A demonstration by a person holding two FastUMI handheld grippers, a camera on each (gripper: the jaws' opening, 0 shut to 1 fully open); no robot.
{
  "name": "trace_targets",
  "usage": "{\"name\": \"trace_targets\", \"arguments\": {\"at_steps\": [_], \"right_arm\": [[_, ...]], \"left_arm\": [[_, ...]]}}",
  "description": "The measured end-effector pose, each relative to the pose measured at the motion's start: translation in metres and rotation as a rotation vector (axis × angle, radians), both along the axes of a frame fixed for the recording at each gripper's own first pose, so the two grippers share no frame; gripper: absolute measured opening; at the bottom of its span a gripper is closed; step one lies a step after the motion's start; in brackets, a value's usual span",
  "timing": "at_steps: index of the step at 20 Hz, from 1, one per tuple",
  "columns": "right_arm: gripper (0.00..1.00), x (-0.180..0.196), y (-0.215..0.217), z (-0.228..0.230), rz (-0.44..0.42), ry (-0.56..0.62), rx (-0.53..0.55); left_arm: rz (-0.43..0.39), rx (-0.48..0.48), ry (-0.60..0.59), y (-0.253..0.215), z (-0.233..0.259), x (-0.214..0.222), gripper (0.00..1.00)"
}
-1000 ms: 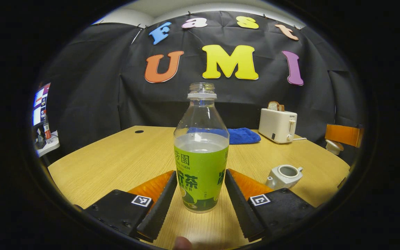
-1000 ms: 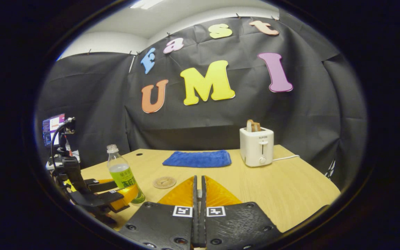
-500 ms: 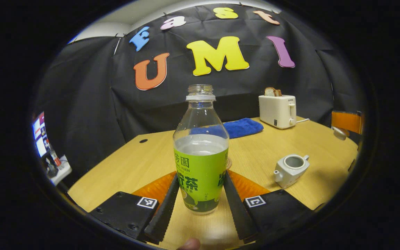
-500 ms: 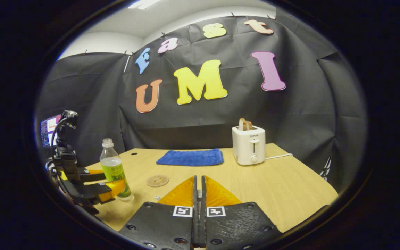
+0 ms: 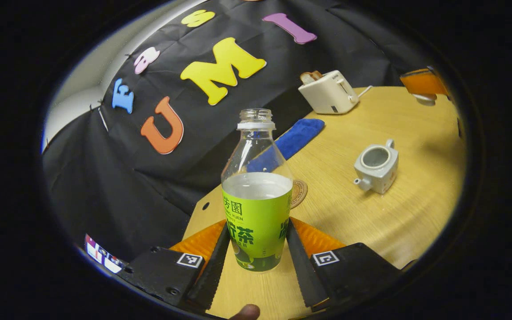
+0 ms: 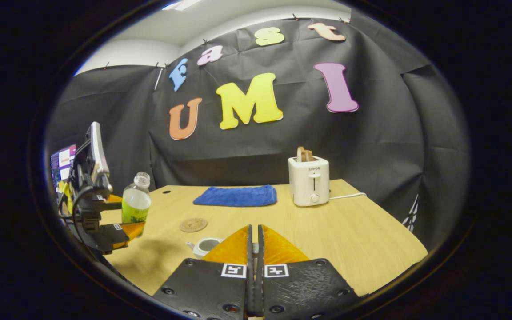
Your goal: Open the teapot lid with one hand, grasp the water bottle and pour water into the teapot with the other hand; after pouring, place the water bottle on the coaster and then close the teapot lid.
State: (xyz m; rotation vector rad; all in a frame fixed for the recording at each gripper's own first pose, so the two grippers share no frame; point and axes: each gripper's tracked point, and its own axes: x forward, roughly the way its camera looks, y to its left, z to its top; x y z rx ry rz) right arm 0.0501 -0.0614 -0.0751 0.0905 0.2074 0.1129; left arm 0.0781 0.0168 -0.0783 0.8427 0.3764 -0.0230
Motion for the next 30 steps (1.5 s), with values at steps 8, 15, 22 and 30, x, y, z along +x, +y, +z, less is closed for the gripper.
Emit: {"name": "trace_targets", "arguments": {"at_steps": [8, 15, 22, 30], "right_arm": [[0.0, -0.006, -0.028, -0.008, -0.034, 0.012, 0.006], [0.0, -0.011, -0.046, -0.014, -0.057, 0.01, 0.006], [0.0, -0.012, -0.054, -0.022, -0.063, 0.019, 0.011], [0.0, -0.01, -0.06, -0.031, -0.068, 0.033, 0.014]], "left_arm": [[-0.105, 0.401, 0.074, -0.008, 0.006, 0.012, 0.74], [-0.158, 0.602, 0.142, -0.018, 0.002, 0.014, 0.74], [-0.208, 0.764, 0.198, -0.024, -0.006, 0.015, 0.74], [-0.24, 0.872, 0.22, -0.036, -0.011, 0.014, 0.74]]}}
